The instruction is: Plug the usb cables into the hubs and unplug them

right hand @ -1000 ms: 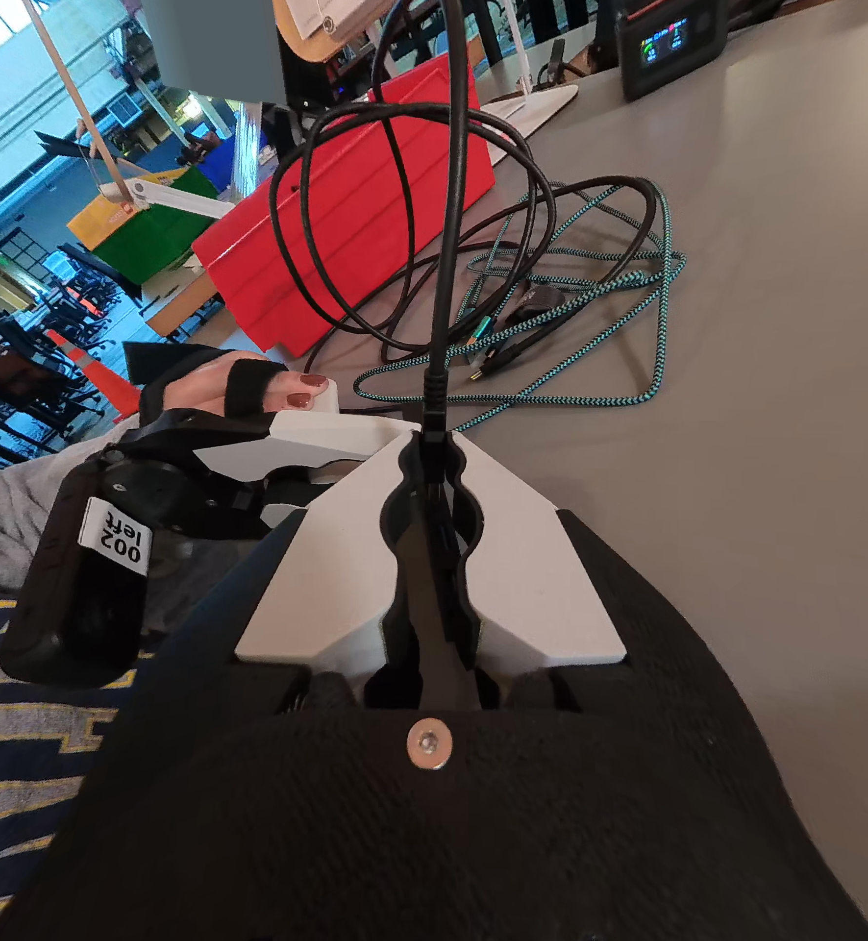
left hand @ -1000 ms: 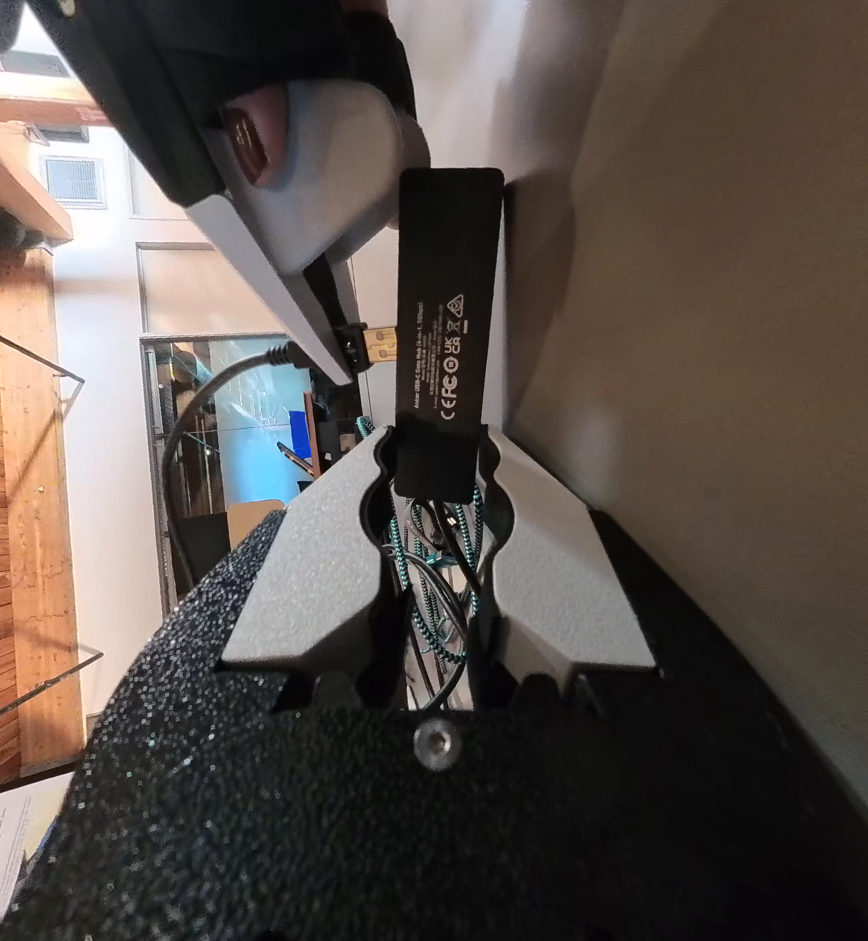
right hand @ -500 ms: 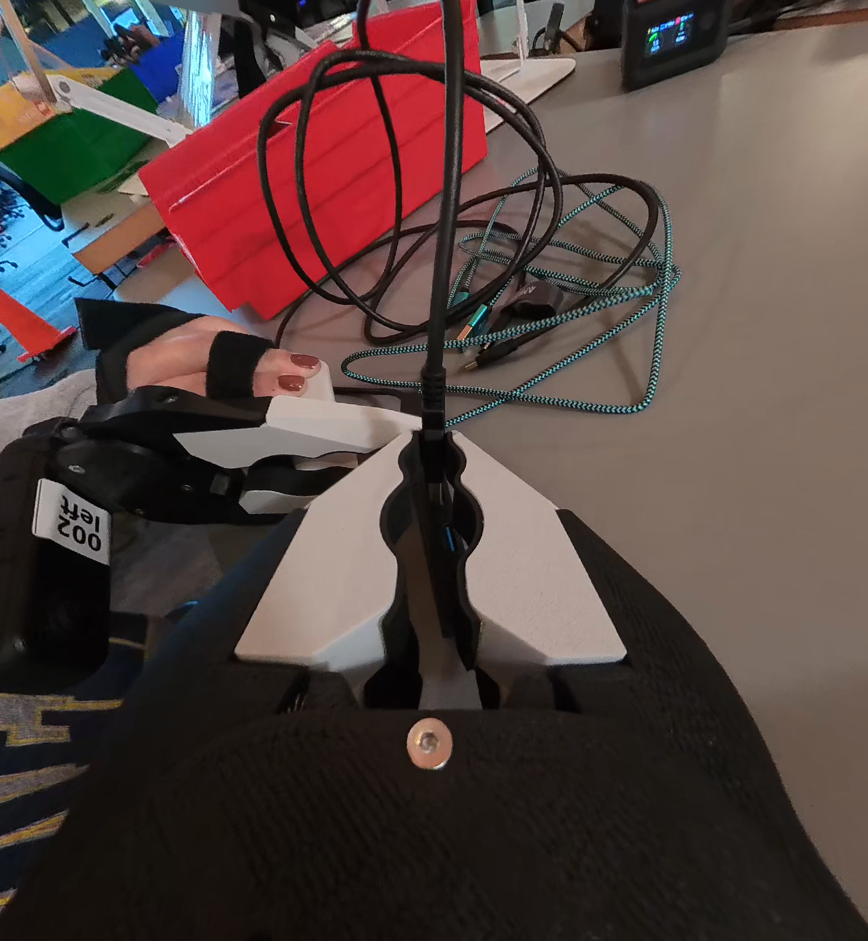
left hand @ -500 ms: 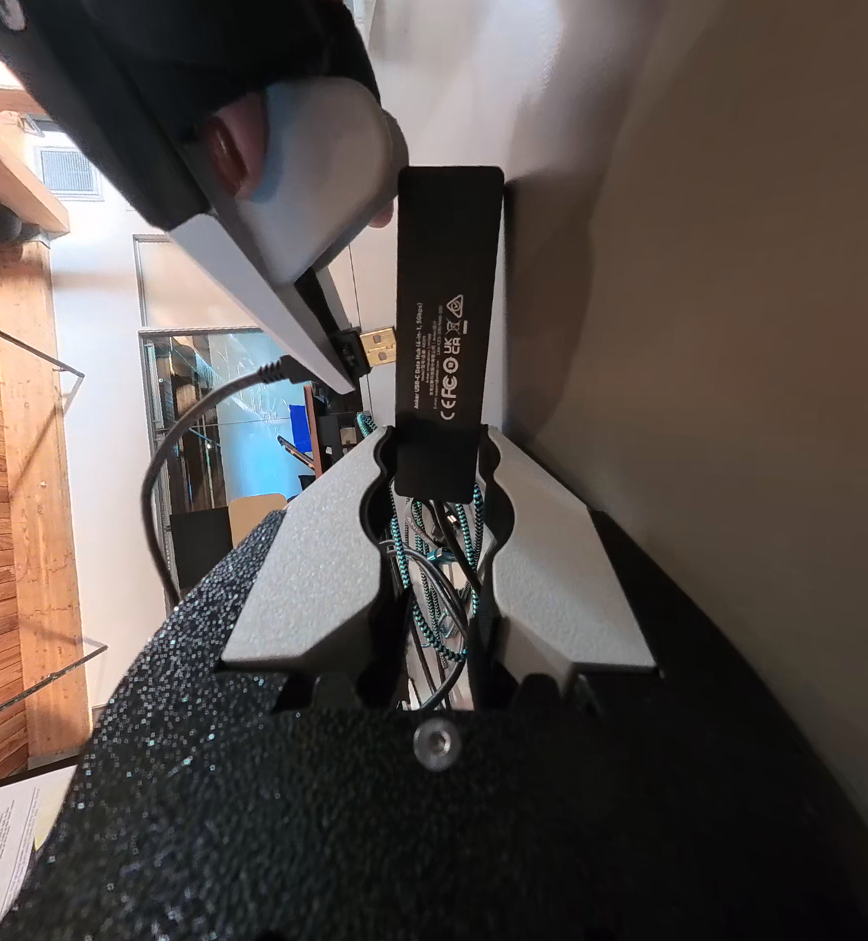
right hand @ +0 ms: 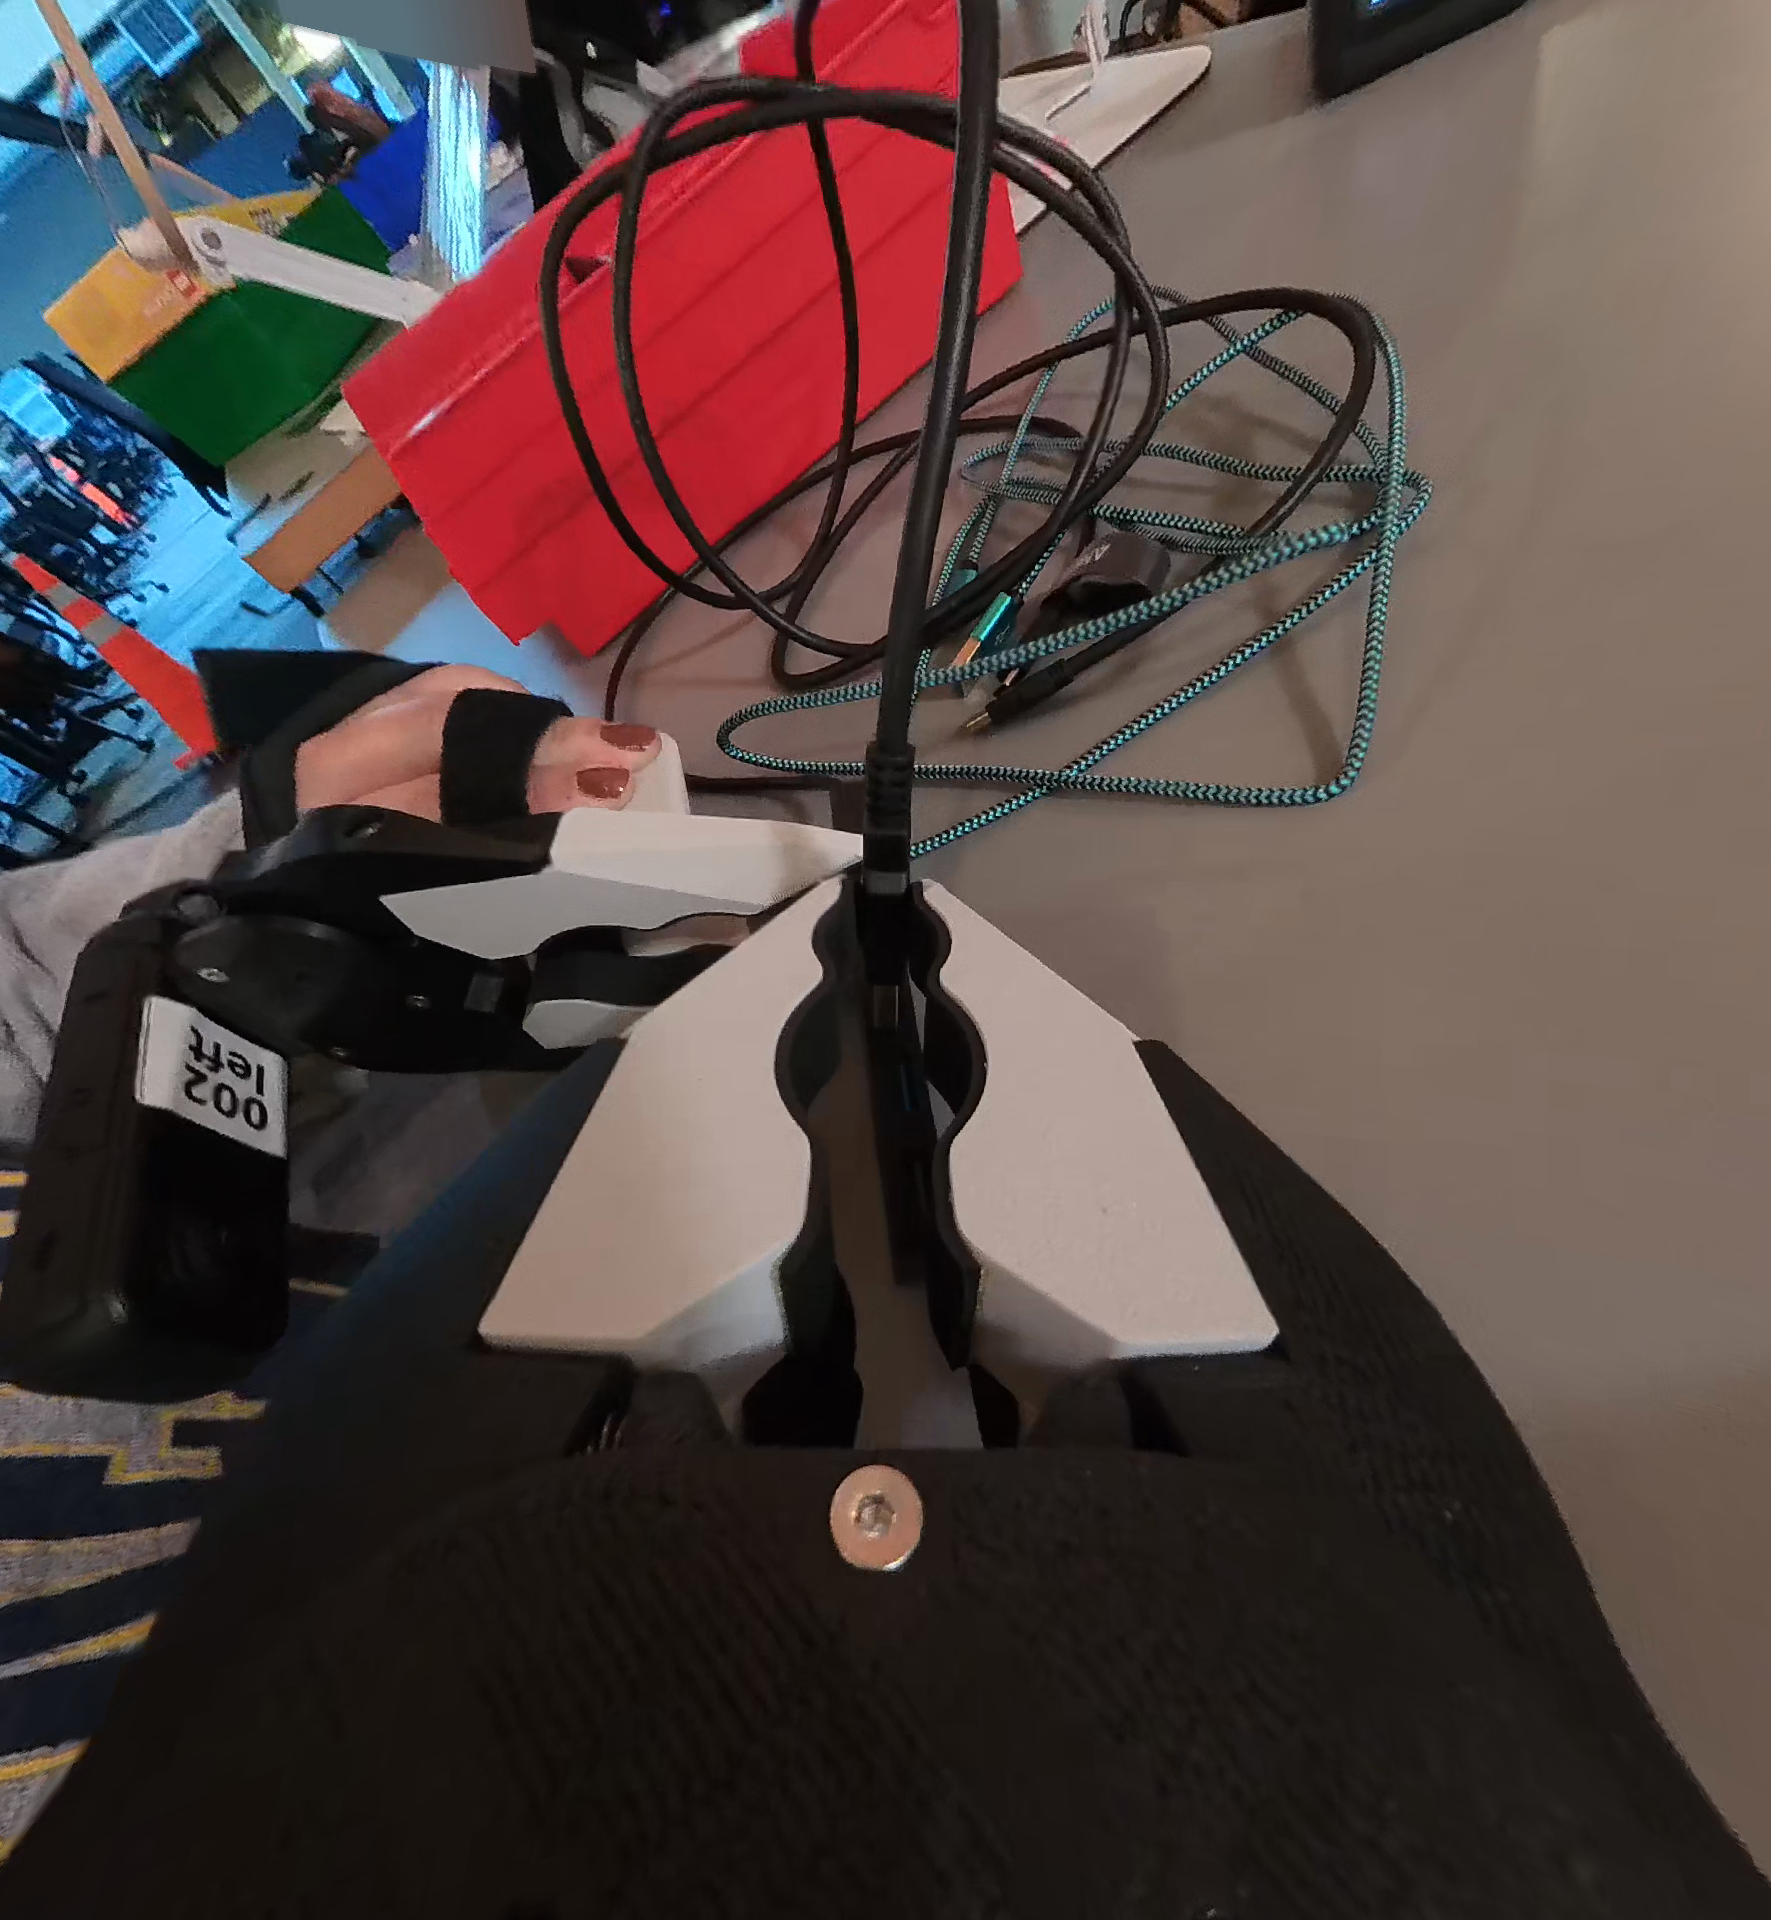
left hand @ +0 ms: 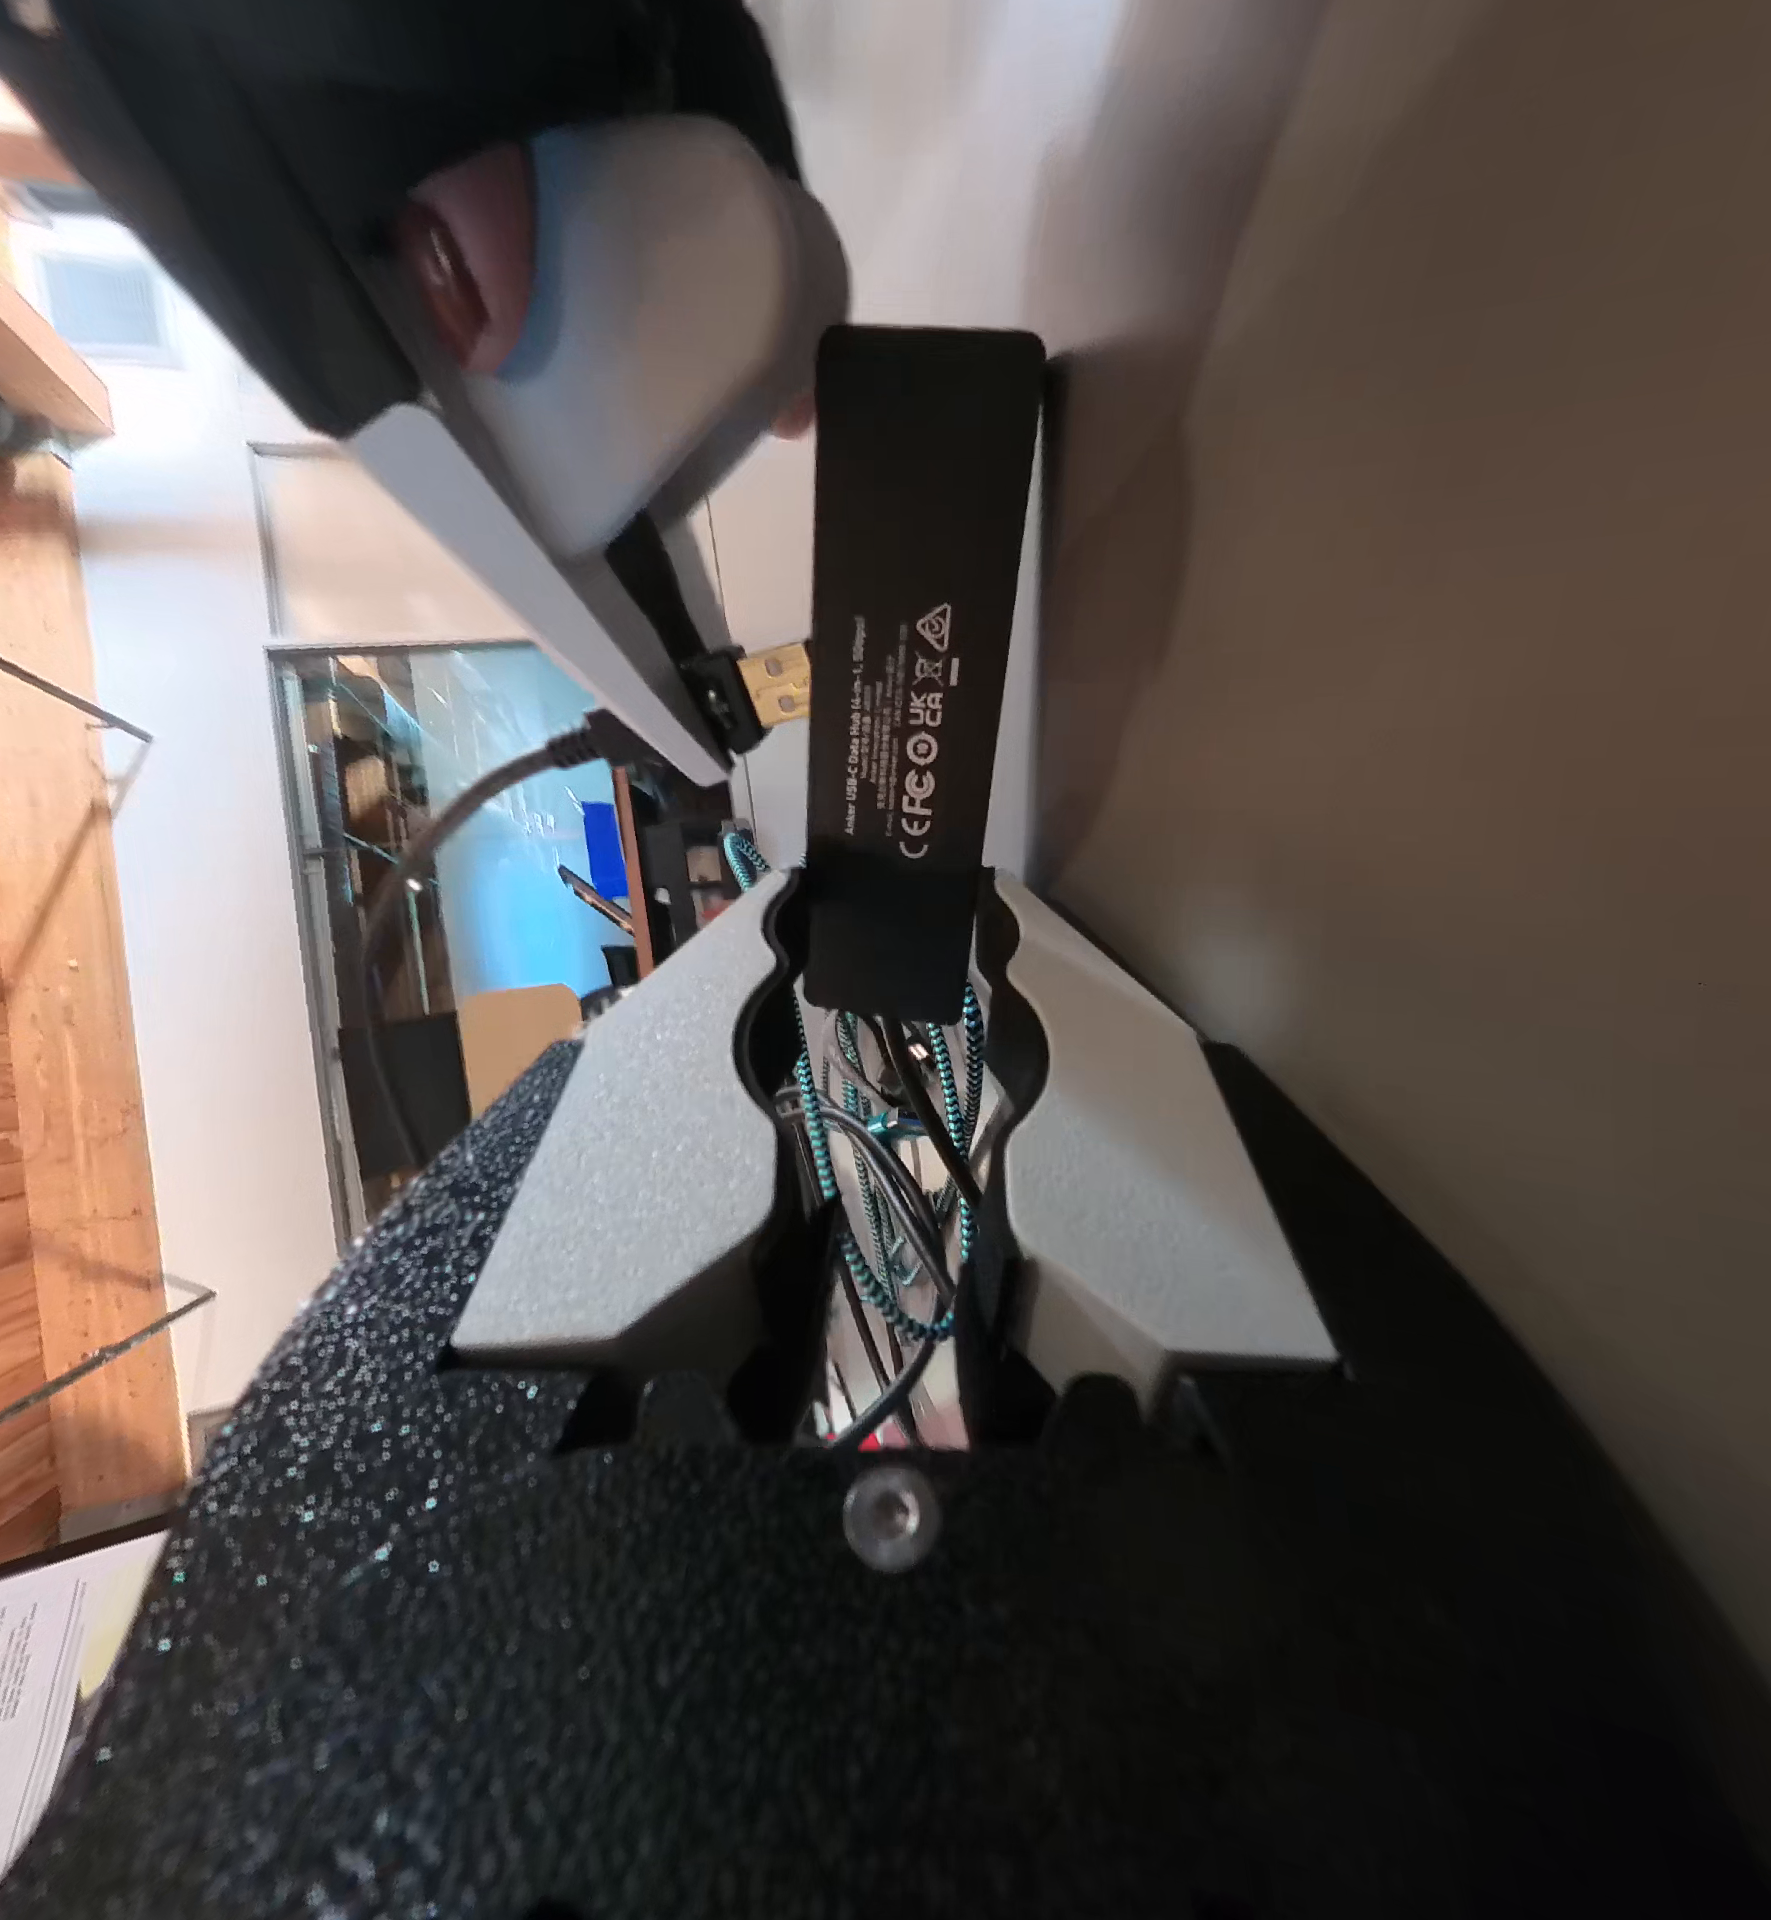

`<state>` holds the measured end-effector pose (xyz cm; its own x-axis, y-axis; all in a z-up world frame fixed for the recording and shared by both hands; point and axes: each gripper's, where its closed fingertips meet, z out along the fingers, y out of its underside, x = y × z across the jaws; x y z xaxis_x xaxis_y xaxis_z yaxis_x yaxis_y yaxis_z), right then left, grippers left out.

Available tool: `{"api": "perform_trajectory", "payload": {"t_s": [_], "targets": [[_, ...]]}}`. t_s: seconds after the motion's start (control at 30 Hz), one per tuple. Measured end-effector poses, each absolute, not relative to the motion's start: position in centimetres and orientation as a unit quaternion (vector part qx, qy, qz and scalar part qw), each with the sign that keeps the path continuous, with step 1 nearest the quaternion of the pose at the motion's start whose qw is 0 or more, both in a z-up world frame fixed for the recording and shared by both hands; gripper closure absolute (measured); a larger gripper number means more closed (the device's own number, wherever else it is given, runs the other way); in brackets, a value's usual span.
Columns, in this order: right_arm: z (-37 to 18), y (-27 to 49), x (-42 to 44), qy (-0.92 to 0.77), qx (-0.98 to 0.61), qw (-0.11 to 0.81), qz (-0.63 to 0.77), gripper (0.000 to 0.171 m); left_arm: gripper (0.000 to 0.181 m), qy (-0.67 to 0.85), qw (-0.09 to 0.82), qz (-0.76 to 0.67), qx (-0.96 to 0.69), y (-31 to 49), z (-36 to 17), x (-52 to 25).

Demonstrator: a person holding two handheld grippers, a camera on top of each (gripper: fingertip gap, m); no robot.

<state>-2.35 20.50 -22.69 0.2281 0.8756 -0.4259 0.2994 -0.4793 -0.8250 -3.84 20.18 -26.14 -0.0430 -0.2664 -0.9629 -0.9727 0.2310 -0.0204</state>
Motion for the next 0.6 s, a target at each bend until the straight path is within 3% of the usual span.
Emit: {"api": "perform_trajectory", "payload": {"t_s": [0.03,0.07,0.13,0.17,0.2,0.33,0.37,0.43,0.6], "targets": [[-22.6,20.4,-2.2,-0.419,-0.72,0.312,0.457,0.163,0.139,0.62,0.477,0.367,-0.503,20.2,-26.1,-3.8],[-22.2,20.2,-2.0,-0.435,-0.714,0.32,0.447,0.163,0.151,0.619,0.475,0.367,-0.505,20.2,-26.1,-3.9],[-21.2,19.2,-1.5,-0.462,-0.698,0.314,0.449,0.164,0.141,0.618,0.476,0.369,-0.506,20.2,-26.1,-4.1],[-21.0,18.5,-1.2,-0.472,-0.694,0.296,0.456,0.164,0.151,0.618,0.477,0.371,-0.504,20.2,-26.1,-4.0],[-21.0,18.1,-1.0,-0.474,-0.692,0.28,0.468,0.164,0.142,0.617,0.477,0.371,-0.505,20.2,-26.1,-4.0],[-21.1,19.6,-0.7,-0.442,-0.695,0.287,0.49,0.164,0.151,0.616,0.473,0.373,-0.507,20.4,-25.8,-4.2],[-20.3,19.8,-1.0,-0.418,-0.688,0.286,0.519,0.164,0.142,0.612,0.473,0.377,-0.509,20.3,-25.8,-4.1],[-19.3,20.3,-1.3,-0.37,-0.684,0.278,0.563,0.165,0.143,0.607,0.467,0.388,-0.512,20.2,-25.8,-4.3],[-21.2,20.6,-2.6,-0.368,-0.714,0.28,0.526,0.165,0.142,0.592,0.457,0.4,-0.529,19.9,-25.7,-4.5]]}}
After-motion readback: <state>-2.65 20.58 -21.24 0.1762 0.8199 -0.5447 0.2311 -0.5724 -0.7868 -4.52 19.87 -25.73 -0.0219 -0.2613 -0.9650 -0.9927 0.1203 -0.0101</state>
